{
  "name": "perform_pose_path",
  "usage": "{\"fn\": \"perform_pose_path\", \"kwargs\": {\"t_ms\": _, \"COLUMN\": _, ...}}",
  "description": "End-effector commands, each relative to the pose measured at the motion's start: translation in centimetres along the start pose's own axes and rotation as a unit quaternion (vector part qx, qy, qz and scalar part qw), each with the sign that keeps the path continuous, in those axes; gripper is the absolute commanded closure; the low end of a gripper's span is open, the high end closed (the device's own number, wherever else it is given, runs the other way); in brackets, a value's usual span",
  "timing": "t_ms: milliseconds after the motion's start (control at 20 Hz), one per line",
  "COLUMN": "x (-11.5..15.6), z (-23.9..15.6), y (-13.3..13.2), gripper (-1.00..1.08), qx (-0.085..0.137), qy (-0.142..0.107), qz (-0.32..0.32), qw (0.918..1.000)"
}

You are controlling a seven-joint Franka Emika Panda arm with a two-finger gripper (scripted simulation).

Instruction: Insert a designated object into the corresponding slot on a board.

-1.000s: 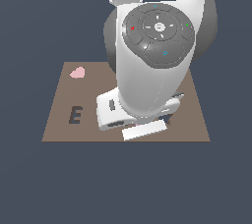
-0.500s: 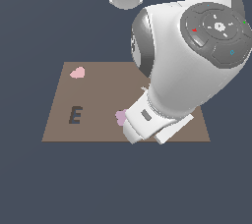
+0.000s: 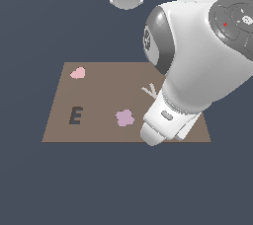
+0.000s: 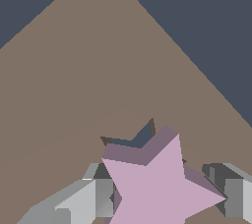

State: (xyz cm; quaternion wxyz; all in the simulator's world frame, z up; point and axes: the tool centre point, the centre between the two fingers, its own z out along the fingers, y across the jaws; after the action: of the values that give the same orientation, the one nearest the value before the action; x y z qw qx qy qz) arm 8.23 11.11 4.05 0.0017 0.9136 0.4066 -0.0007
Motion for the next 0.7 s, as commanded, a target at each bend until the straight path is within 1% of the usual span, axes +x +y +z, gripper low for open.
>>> {"fn": "perform_pose_path", "kwargs": {"t_ms": 0, "x": 0.1, "z": 0.0, "y": -0.3, "gripper": 1.08, "qx": 0.000, "qy": 0.000, "qz": -0.013, "qw": 0.9999}}
{"fn": "perform_pose_path", "kwargs": {"t_ms": 300, "x": 0.1, "z": 0.1, "y": -0.5, "gripper": 1.08, "qx": 0.000, "qy": 0.000, "qz": -0.017, "qw": 0.9999}}
{"fn": "perform_pose_path", "kwargs": {"t_ms": 550, "x": 0.1, "z": 1.0, "y": -0.5, "gripper": 1.08, "qx": -0.001, "qy": 0.000, "qz": -0.019, "qw": 0.9998}}
{"fn": "perform_pose_path", "kwargs": {"t_ms": 600, "x": 0.1, "z": 1.0, "y": -0.5, "gripper": -0.92, "qx": -0.001, "qy": 0.000, "qz": -0.019, "qw": 0.9998}}
{"fn": "perform_pose_path", "kwargs": {"t_ms": 650, "x": 0.1, "z": 1.0, "y": -0.5, "gripper": -0.92, "qx": -0.001, "qy": 0.000, "qz": -0.019, "qw": 0.9998}}
